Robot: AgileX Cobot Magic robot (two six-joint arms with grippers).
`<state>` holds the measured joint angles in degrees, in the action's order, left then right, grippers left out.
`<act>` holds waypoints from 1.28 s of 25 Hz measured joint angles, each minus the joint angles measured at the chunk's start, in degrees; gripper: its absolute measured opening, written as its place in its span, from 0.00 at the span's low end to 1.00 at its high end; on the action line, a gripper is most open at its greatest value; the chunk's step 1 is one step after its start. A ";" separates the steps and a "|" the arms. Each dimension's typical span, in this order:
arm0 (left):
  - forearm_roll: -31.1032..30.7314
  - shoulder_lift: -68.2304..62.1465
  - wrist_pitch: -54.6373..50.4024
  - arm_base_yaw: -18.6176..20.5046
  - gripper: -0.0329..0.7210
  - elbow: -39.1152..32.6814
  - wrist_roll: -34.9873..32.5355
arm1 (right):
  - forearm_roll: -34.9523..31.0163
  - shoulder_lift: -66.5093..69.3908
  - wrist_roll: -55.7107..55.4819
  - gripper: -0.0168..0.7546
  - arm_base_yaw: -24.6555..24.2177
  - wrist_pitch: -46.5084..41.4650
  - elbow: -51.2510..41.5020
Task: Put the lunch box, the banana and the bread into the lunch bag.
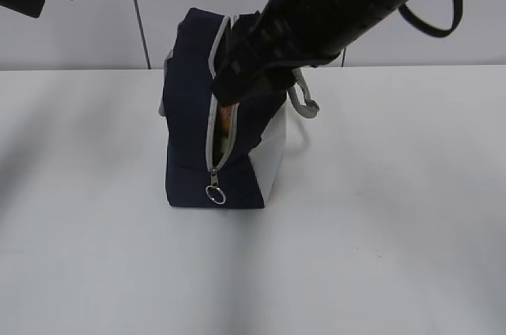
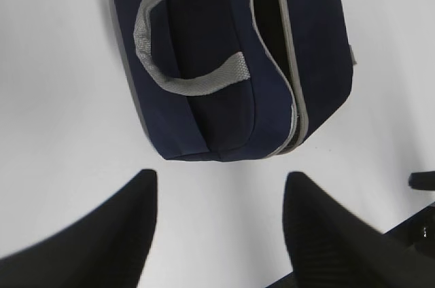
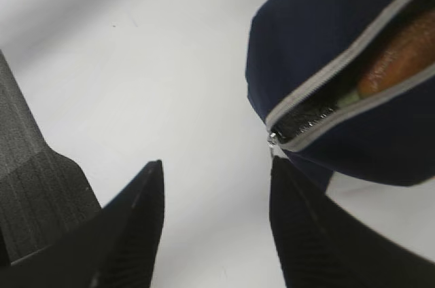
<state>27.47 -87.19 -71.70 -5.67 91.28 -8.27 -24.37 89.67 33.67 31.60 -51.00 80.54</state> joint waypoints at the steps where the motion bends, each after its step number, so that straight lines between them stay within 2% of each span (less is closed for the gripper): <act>1: 0.00 0.00 0.00 0.00 0.59 0.00 0.00 | -2.61 -0.09 2.32 0.50 0.00 1.04 -1.42; 15: 0.00 0.00 0.00 0.00 0.58 0.00 -0.20 | -42.90 -0.11 47.21 0.50 -0.10 13.49 -20.17; 23: -0.05 0.00 0.00 0.00 0.58 0.00 -0.31 | -66.80 1.29 73.07 0.50 -5.70 13.20 -29.40; 32: -0.37 0.00 0.00 0.00 0.57 0.00 -0.37 | -77.18 10.81 87.08 0.50 -7.20 9.58 -31.74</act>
<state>27.10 -87.19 -71.70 -5.67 91.28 -8.64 -101.55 100.48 120.75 24.41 -41.42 48.80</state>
